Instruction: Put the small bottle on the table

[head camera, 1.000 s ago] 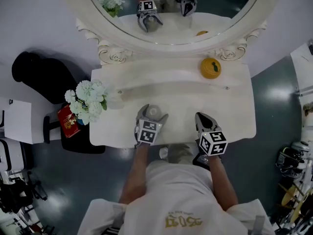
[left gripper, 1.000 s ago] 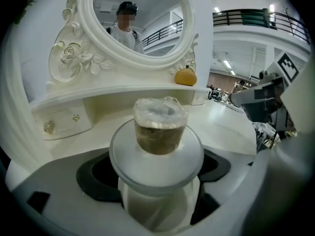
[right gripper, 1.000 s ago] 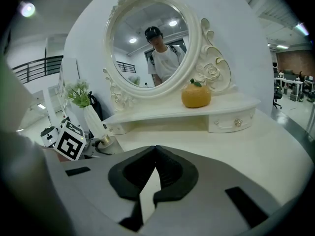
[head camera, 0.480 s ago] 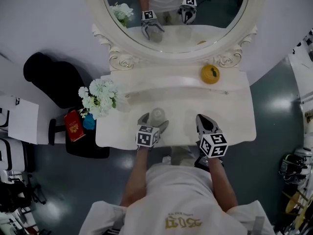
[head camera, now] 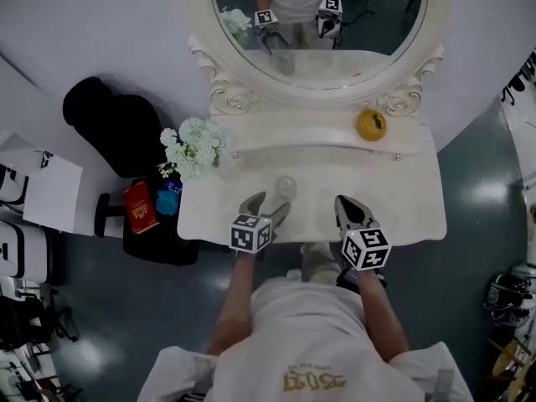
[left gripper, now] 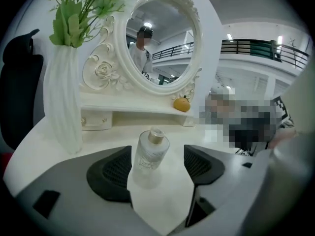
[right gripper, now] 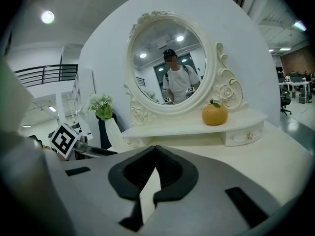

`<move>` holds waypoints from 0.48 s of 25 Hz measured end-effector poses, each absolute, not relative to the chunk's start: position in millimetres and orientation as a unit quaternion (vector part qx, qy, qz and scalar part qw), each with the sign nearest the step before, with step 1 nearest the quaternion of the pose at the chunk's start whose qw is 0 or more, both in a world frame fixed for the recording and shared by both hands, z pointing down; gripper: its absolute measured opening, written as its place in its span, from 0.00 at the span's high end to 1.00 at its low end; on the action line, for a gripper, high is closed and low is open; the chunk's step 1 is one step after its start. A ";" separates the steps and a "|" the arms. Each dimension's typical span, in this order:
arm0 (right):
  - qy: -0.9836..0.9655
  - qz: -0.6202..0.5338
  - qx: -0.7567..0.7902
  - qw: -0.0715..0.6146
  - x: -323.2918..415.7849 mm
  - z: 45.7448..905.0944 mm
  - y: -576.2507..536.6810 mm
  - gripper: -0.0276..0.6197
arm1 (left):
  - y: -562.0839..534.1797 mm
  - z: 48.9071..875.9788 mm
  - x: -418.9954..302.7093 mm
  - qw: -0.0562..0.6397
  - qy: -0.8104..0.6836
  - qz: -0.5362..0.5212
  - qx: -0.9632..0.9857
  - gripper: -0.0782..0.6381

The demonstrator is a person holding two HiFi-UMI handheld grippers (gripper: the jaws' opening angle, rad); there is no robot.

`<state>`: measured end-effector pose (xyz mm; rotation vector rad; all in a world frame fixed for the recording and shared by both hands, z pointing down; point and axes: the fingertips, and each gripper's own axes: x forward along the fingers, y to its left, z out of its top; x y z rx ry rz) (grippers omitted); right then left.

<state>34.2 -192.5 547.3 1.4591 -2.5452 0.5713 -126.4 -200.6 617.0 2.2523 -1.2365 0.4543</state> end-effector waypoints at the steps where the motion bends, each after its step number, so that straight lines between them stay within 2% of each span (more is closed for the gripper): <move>1: -0.850 0.188 0.486 0.075 32.4 545.8 -189.9 0.94 | -197.2 614.0 -127.1 0.261 -0.458 0.166 0.834 0.42; 6: -0.852 0.182 0.486 0.065 27.7 540.9 -178.7 0.94 | -188.0 597.4 -133.2 0.202 -0.480 0.173 0.836 0.63; 10: -0.854 0.177 0.485 0.064 24.5 537.9 -172.7 0.94 | -187.0 579.3 -134.1 0.167 -0.493 0.165 0.838 0.86; 12: -0.854 0.174 0.485 0.072 22.8 538.7 -171.0 0.94 | -188.5 570.7 -137.1 0.153 -0.501 0.162 0.836 0.87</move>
